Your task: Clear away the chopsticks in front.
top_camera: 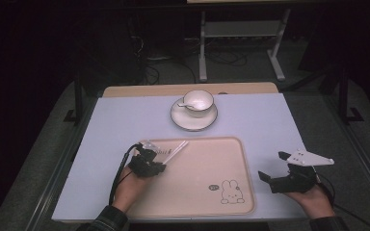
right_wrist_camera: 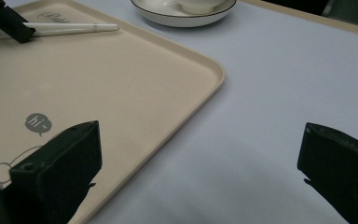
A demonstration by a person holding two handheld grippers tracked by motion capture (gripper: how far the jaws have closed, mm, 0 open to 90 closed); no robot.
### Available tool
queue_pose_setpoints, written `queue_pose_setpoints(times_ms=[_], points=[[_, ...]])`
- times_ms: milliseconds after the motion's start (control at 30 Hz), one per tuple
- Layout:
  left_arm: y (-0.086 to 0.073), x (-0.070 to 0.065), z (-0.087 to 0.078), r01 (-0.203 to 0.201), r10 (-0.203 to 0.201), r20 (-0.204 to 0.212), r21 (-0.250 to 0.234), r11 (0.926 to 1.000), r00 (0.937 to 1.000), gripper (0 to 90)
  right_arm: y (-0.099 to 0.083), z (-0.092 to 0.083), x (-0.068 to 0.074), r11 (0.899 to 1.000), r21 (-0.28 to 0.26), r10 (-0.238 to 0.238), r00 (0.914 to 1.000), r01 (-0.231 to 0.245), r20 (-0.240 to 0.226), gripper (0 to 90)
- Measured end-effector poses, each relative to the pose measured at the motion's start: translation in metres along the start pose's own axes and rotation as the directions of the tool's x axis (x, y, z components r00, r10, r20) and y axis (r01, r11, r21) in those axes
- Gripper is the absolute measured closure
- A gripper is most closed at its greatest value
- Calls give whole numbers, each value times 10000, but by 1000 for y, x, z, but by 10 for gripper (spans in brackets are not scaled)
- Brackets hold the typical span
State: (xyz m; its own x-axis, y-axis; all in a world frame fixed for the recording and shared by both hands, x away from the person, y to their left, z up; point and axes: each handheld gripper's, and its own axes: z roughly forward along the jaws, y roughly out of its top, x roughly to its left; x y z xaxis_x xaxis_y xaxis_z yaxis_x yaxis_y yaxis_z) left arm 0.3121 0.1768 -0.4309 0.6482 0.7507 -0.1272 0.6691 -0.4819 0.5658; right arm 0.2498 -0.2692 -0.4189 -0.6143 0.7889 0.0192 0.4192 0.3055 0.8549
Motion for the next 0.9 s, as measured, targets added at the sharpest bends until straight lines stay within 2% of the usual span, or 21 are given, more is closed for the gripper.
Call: queue_pose_setpoints(times_ms=[233,300,400,467,533,600,700,800,900], points=[[1,0,-2,-14,14,-2,-13,10000,10000,802,0,0,0,10000,1,-20,10000,20,-1,0],[5,-1,-6,-66,72,155,-349,9994,9999,802,0,0,0,10000,-14,-18,10000,18,0,0],[19,-1,-6,-458,499,499,-802,9957,9975,836,0,0,0,10000,24,-13,10000,13,4,0],[30,-2,-1,-772,828,616,-881,9931,9947,865,0,1,0,10000,28,-40,10000,40,-17,0],[41,0,7,-754,850,960,-1000,9921,9917,893,0,1,1,10000,43,-61,10000,61,-11,0],[50,0,18,-973,1076,1101,-955,9907,9881,894,0,1,1,10000,40,-56,10000,56,6,0],[61,-1,34,-1064,1167,1255,-860,9906,9852,894,0,1,0,10000,43,-27,10000,27,10,0],[67,-3,49,-1162,1238,1196,-688,9908,9851,894,0,1,0,10000,46,-5,10000,5,-5,0],[68,-4,56,-1283,1332,981,-548,9902,9862,895,0,0,0,10000,32,-12,10000,12,-11,0]])
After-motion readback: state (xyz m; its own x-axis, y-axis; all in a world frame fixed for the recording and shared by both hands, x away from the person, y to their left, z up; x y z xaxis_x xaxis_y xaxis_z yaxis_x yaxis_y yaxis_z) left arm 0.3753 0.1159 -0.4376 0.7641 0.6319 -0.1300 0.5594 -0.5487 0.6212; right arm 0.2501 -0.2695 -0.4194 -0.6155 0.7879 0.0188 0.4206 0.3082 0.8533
